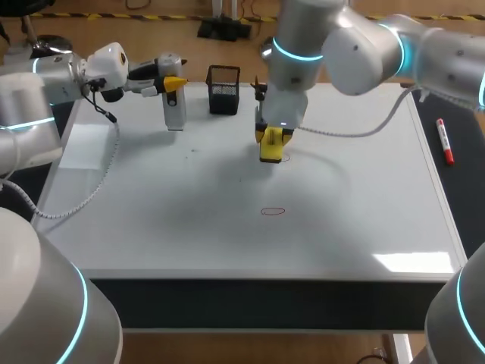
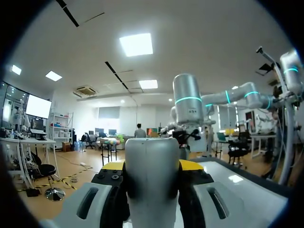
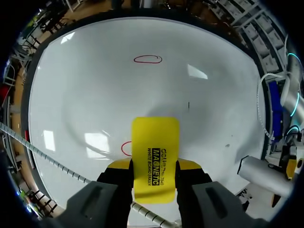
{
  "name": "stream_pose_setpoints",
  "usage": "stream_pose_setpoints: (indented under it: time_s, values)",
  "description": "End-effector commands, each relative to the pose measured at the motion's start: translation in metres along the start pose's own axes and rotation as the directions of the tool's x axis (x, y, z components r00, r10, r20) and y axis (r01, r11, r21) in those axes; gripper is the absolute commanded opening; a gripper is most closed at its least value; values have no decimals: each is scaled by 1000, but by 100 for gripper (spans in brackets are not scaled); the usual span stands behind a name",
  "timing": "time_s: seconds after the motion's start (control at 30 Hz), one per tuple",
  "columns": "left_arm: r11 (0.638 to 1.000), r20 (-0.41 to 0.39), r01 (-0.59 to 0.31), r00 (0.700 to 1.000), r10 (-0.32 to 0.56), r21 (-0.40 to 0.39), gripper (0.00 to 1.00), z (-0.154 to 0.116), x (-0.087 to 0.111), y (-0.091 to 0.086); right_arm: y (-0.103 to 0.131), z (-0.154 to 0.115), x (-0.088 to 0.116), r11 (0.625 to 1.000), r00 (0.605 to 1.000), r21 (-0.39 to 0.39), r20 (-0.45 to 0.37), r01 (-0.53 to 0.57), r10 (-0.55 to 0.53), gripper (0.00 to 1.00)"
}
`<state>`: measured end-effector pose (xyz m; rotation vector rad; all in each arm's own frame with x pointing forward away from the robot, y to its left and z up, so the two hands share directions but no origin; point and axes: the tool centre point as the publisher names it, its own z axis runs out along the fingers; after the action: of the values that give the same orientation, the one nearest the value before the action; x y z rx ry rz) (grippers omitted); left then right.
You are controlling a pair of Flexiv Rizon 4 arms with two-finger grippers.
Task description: Pick up the inspection probe, press it on each red-marked spot on the whiteboard one by one, put down the probe, pick up the eraser, and wipe off all the red marks.
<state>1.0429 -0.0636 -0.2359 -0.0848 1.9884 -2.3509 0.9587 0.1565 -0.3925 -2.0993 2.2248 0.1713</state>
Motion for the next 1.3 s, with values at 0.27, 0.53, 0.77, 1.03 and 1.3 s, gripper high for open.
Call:
stream_pose_setpoints:
  time_s: [0.27, 0.53, 0.77, 1.03, 1.3]
  values:
    - [1000, 7, -4, 1000, 4, 2, 0, 1, 2, 0, -3, 15, -5, 999, 1000, -43, -12, 10, -11, 0]
    - [1000, 7, -4, 1000, 4, 2, 0, 1, 2, 0, -4, 25, -3, 998, 1000, -54, -14, 13, -13, 0]
    - [1000, 7, -4, 1000, 4, 2, 0, 1, 2, 0, -4, 31, 1, 997, 1000, -70, -17, 15, -16, 0]
    - [1000, 7, -4, 1000, 4, 2, 0, 1, 2, 0, -4, 45, 20, 994, 999, -111, -33, -13, 9, 0]
    - [1000, 7, -4, 1000, 4, 2, 0, 1, 2, 0, -1, 52, 41, 990, 998, -135, -53, -50, 43, 0]
